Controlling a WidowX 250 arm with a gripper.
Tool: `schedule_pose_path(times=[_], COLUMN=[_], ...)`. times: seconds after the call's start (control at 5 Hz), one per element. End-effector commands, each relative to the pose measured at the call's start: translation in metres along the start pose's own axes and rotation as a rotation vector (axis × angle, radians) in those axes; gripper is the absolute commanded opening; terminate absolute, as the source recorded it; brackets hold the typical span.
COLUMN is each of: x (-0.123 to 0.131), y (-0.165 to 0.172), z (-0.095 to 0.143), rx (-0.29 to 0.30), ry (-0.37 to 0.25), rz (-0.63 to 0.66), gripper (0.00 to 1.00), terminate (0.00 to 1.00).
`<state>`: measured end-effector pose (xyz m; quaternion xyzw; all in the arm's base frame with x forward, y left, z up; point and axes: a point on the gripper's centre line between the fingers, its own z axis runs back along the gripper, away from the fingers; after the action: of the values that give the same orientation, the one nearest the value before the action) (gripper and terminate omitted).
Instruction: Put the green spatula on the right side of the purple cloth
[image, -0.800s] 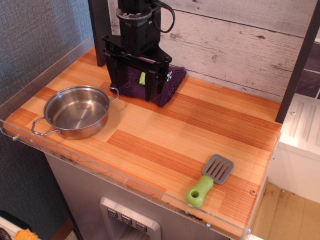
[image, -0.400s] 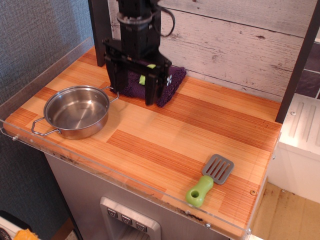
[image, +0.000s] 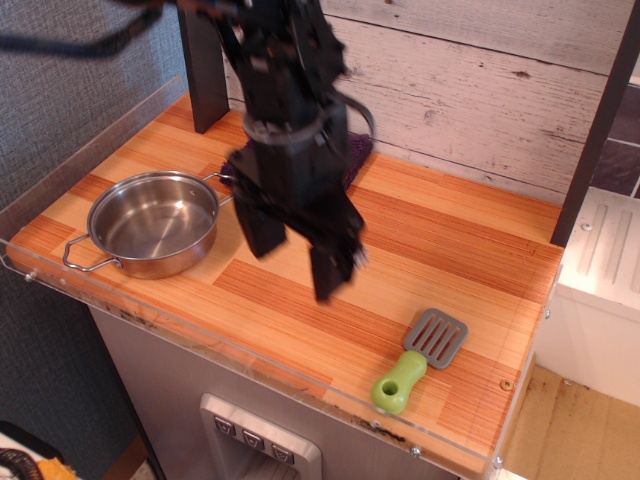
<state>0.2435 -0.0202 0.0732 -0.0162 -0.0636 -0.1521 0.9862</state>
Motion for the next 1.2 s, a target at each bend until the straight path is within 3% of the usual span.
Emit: schedule_pose_path(times=[0.0,0.2,0.4,0.8,1.0], x=[-0.004,0.007,0.015,0.015,0.014], y=[-0.061,-0.079,-0.093,-0.101,-0.096], z=[-0.017,-0.028,-0.041,-0.072,-0.076], rx=[-0.045,-0.062,-0.026,0.072,0.095], ry=[-0.063,-0.062,-0.056,0.019,0.035], rz=[0.022,0.026,0.029,0.025,0.015], gripper=[1.00,1.00,1.00,1.00,0.00], terminate=[0.00,0.00,0.00,0.00,0.00])
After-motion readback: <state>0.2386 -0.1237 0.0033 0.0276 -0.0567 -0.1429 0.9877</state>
